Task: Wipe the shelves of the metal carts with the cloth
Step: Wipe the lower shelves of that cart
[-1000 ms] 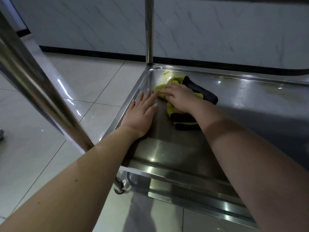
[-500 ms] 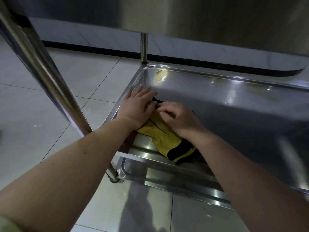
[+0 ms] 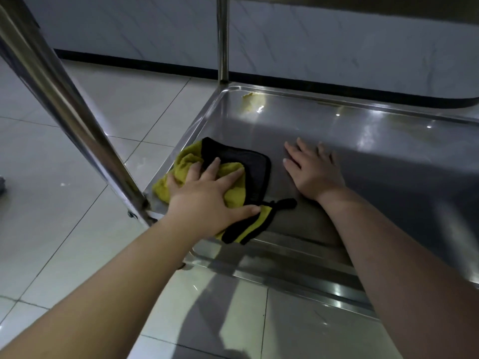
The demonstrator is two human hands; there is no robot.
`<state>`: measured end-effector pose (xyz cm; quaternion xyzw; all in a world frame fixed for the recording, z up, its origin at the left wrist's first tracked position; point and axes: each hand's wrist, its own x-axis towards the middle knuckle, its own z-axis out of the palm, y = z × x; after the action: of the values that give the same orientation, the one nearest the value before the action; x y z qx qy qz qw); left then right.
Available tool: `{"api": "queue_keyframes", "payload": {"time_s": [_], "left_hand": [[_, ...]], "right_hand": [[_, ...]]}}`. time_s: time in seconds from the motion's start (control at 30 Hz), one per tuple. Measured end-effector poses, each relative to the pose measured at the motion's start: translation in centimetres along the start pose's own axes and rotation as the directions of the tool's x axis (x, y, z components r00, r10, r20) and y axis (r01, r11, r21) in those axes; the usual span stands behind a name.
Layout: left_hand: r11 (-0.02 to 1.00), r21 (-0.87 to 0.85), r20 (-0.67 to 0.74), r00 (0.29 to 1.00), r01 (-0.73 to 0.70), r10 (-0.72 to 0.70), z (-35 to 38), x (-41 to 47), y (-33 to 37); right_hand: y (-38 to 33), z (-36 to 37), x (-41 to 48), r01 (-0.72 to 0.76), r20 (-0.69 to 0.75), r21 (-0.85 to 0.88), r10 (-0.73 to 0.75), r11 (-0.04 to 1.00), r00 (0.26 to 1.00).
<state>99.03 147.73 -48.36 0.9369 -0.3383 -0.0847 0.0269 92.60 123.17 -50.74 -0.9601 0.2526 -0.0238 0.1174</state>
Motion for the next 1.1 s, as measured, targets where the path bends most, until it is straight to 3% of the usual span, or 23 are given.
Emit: {"api": "queue_keyframes", "payload": {"time_s": [0.17,0.47,0.63,0.97,1.1], "left_hand": [[0.999,0.031,0.053,0.998,0.031,-0.033,0.1,0.3,0.4],[0.997,0.041,-0.004,0.998,0.06,-0.06,-2.9,16.6,4.0],[0.996,0.021,-0.019,0.996,0.09,-0.09,-3.4,20.1,5.1],[0.99,0.129,0.1,0.994,-0.053,0.04,-1.1,4.5,1.7],[0.988,0.112,0.07,0.992,-0.108,0.101,0.7,-1.7,3.2]], "right_hand": [[-0.2,0.5,-0.4,0.006,0.008,-0.055,-0.005,0.998,1.0],[-0.3,0.7,-0.8,0.007,-0.044,-0.118,-0.012,0.993,0.999],[-0.2,0.8,-0.7,0.005,-0.074,-0.112,-0.013,0.994,0.997],[-0.2,0.8,-0.7,0.001,-0.059,0.007,-0.001,1.0,0.998],[-0.3,0.6,-0.6,-0.018,-0.067,0.012,0.019,1.0,0.998]]}}
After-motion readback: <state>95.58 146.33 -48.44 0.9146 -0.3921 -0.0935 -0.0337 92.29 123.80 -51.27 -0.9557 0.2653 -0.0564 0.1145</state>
